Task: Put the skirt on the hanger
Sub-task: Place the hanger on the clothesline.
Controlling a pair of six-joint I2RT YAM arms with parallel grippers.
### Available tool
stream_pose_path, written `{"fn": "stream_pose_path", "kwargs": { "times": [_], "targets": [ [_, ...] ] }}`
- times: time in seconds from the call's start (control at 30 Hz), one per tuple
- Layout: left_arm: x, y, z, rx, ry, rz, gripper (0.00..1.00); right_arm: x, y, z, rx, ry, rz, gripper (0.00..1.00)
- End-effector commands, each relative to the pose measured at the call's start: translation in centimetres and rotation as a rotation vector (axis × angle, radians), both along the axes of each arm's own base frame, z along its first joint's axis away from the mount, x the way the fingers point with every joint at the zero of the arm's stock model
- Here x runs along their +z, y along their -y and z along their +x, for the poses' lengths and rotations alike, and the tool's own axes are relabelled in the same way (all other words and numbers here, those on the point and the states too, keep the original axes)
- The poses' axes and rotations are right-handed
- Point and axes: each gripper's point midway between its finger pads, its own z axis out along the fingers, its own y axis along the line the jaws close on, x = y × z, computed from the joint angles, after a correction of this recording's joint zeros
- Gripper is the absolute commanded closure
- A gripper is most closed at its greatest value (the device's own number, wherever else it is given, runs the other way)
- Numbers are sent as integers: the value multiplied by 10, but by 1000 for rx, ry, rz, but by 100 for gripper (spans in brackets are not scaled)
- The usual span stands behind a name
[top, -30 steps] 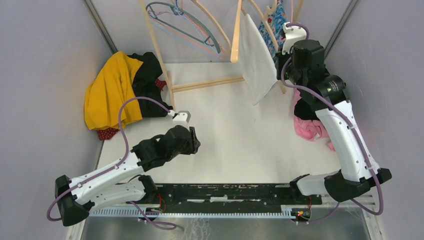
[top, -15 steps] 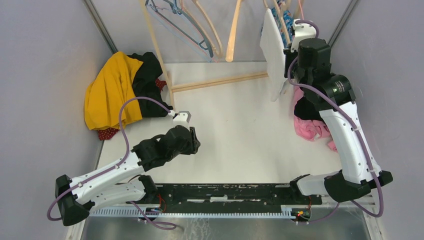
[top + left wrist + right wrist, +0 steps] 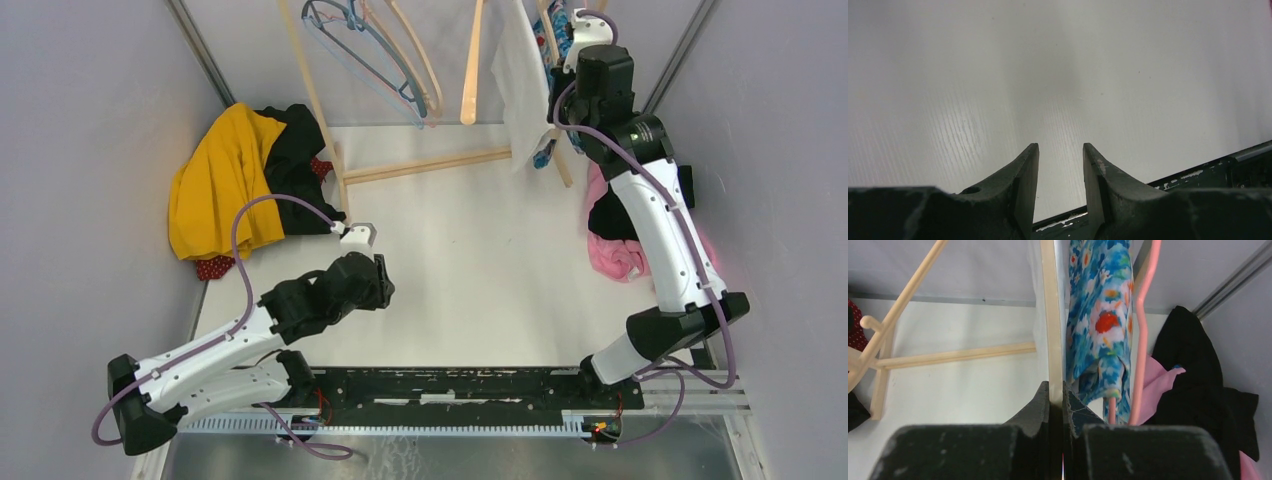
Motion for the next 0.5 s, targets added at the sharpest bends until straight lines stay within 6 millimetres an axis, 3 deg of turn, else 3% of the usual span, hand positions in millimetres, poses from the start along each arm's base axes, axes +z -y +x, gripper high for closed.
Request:
{"fn": "stream_pose_path", "kwargs": {
  "times": [0.0, 0.17, 0.47],
  "targets": [
    [15, -4, 7, 14, 50, 6, 55, 70, -6, 12, 22, 235, 116, 99],
    [15, -4, 9, 17, 48, 12, 55, 76, -5, 15, 21, 271, 130, 99],
    [15, -1, 11, 16, 43, 17, 55, 76, -12, 40, 89, 197, 145, 99]
  ]
}}
